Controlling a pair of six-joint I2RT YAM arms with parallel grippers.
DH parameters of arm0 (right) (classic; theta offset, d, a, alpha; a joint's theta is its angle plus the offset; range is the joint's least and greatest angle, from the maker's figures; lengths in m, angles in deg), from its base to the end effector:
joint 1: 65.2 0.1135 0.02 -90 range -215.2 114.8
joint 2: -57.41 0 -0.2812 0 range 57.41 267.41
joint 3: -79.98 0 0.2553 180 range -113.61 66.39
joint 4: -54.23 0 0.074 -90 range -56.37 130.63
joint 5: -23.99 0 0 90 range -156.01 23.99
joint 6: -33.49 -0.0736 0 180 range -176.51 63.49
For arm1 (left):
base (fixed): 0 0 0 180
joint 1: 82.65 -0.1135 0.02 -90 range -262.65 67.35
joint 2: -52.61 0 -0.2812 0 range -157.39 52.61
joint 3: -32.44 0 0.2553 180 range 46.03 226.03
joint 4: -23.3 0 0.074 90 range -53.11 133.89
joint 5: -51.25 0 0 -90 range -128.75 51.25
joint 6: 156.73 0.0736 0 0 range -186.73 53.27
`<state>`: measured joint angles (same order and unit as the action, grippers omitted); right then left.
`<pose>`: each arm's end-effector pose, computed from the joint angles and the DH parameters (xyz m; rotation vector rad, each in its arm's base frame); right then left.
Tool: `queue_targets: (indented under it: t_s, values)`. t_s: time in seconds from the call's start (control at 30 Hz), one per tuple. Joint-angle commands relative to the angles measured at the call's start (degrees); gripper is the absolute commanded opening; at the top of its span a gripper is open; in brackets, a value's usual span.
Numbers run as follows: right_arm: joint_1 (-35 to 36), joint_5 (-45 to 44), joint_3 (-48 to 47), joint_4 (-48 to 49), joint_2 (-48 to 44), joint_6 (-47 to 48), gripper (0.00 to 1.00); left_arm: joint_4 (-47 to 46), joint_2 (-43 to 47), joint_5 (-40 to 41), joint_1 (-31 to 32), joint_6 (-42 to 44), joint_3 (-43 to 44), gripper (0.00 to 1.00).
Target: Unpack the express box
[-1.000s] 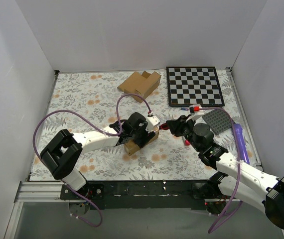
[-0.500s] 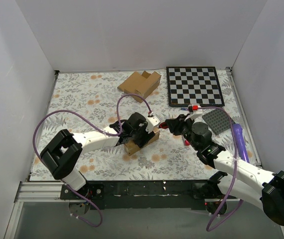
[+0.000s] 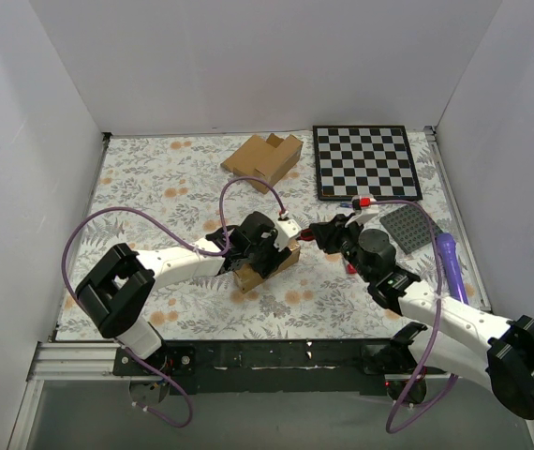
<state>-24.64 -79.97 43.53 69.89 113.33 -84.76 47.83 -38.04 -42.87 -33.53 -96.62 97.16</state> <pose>0.2001 0.1479 0.2516 0.0112 1.6846 0.7157 0.2229 -0.2655 0.1694 0.4629 2.5331 -0.6602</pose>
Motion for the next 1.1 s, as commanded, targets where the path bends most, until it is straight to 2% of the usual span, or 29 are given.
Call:
queue_targets:
  t_s: [0.0,0.3,0.77,1.07]
  values:
    - [0.1,-0.3,-1.8,4.9,1.4,0.3,0.01,5.7,-1.0,-1.5,0.6,0.4,-1.9,0.47]
    - [0.1,1.4,-1.4,4.8,2.0,0.0,0.01,5.7,-1.0,-0.5,0.6,-0.3,-1.9,0.47]
    - [0.1,8.0,-3.9,-9.2,-2.2,0.0,0.01,6.7,-4.0,0.0,0.6,-2.8,0.0,0.39]
    - [0.1,7.5,-6.8,-17.2,-1.8,-1.0,0.01,7.0,-4.5,1.0,0.6,-3.4,0.3,0.36]
